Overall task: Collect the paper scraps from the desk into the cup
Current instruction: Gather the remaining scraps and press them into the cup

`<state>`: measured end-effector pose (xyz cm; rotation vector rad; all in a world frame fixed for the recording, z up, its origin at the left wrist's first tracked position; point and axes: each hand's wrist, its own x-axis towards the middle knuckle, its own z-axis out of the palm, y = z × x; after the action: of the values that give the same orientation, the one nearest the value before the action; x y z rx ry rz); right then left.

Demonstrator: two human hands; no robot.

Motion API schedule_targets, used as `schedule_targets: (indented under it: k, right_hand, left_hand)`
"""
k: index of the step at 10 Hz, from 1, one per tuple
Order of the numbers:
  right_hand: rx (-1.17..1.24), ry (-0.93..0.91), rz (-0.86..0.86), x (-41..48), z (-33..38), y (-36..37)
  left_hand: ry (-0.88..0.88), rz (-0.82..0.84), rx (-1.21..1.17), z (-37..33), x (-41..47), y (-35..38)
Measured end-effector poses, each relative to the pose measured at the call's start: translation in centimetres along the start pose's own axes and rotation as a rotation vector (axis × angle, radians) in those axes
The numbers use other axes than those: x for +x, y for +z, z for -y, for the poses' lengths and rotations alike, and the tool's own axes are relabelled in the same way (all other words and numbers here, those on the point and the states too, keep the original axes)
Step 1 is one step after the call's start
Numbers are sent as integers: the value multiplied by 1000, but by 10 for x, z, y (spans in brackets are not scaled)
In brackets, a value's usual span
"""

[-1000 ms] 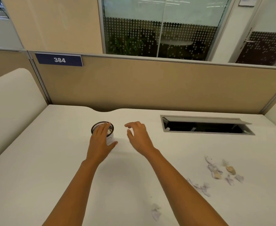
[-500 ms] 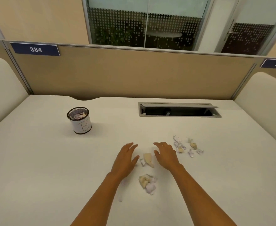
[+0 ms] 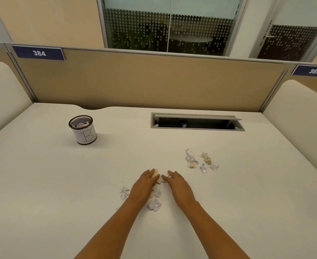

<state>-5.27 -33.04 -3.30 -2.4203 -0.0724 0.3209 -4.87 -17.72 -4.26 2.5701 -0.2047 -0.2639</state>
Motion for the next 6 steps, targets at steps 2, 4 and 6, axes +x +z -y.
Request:
schedule_targets:
  k: [2, 4, 6]
  right_hand:
    - [-70, -97, -95, -13, -2, 0]
    - [-83, -207, -174, -22, 10, 5]
    - [-320, -268, 117, -36, 22, 32]
  left_hand:
    - [-120, -142, -285, -15, -13, -4]
    - [-35, -269, 227, -11, -19, -13]
    - [-159, -163, 278, 13, -56, -10]
